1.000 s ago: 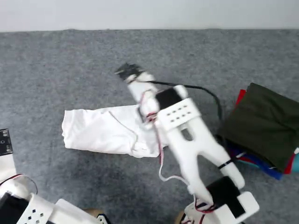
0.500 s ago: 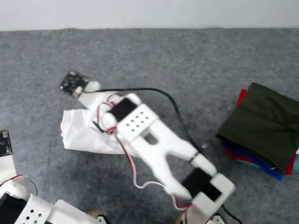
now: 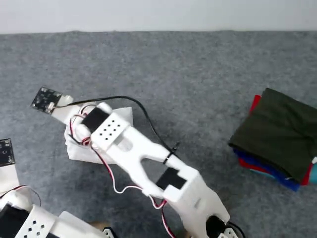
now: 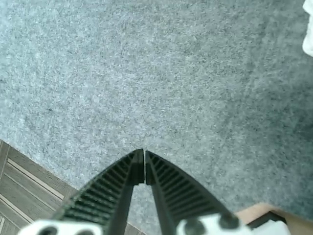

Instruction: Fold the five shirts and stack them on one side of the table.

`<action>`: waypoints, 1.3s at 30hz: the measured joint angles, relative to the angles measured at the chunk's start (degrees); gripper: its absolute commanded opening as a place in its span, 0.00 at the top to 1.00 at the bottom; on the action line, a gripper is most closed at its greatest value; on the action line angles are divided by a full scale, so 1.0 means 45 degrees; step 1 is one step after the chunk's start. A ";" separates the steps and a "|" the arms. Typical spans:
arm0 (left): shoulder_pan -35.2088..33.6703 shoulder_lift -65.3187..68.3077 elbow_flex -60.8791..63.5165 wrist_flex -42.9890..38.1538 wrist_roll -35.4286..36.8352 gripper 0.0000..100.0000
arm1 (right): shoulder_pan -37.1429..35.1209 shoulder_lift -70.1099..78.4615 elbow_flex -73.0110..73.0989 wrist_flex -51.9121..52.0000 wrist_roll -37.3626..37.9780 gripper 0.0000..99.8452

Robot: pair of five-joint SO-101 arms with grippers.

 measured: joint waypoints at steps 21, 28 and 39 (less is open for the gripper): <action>0.0000 0.0000 0.0059 0.0000 0.0000 0.98 | 0.0508 0.1836 -0.4923 0.6447 0.0000 0.99; 0.0000 0.0000 0.0059 0.0000 0.0000 0.98 | -0.0098 0.4122 -0.4923 0.5216 0.0000 0.99; 0.0000 0.0000 0.0059 0.0000 0.0000 0.98 | -0.1602 0.4611 -0.6505 0.4415 0.1407 0.99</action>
